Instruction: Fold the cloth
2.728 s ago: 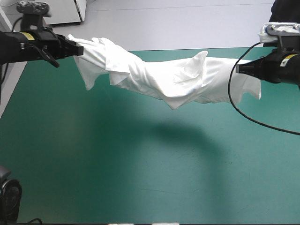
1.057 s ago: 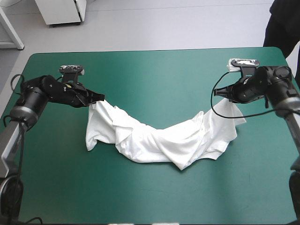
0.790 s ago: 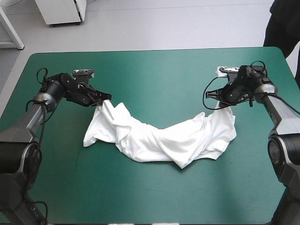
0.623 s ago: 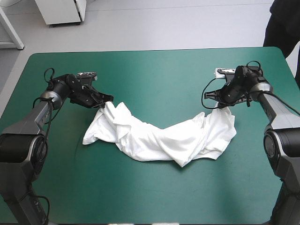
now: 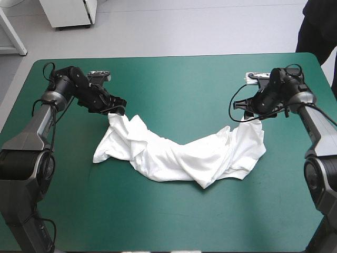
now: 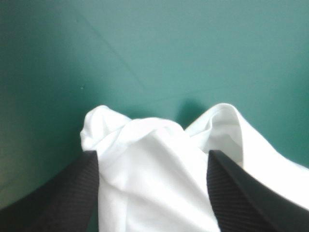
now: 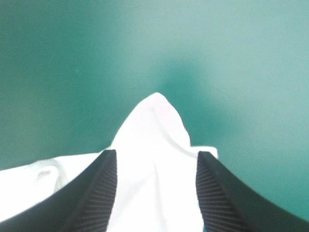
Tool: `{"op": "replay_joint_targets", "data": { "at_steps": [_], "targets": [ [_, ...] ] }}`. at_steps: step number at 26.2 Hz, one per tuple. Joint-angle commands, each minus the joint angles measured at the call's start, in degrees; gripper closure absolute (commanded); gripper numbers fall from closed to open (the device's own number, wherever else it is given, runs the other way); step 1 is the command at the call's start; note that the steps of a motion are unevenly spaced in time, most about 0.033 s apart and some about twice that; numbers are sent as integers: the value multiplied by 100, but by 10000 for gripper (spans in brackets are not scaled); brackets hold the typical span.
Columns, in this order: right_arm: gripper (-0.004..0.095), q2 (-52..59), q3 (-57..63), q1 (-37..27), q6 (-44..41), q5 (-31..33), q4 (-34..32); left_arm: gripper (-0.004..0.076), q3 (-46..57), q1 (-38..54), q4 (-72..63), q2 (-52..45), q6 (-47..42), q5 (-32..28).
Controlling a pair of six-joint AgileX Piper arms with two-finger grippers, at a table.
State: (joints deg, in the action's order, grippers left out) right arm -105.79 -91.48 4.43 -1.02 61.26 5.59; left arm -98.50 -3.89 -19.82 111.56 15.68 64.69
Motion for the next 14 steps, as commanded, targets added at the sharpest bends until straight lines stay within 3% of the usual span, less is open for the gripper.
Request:
{"op": "replay_joint_targets", "data": {
  "at_steps": [1,3,14],
  "targets": [
    [412,722,-180,0,-169,97,-275,248,-338,1,59,-575,-16,426],
    [412,1048,-180,0,-170,143,-288,278,-259,1,534,-902,-84,914],
    [412,1526,-180,0,-170,445,-266,293,877,-18,880,-2778,-761,907]
  ]
}}
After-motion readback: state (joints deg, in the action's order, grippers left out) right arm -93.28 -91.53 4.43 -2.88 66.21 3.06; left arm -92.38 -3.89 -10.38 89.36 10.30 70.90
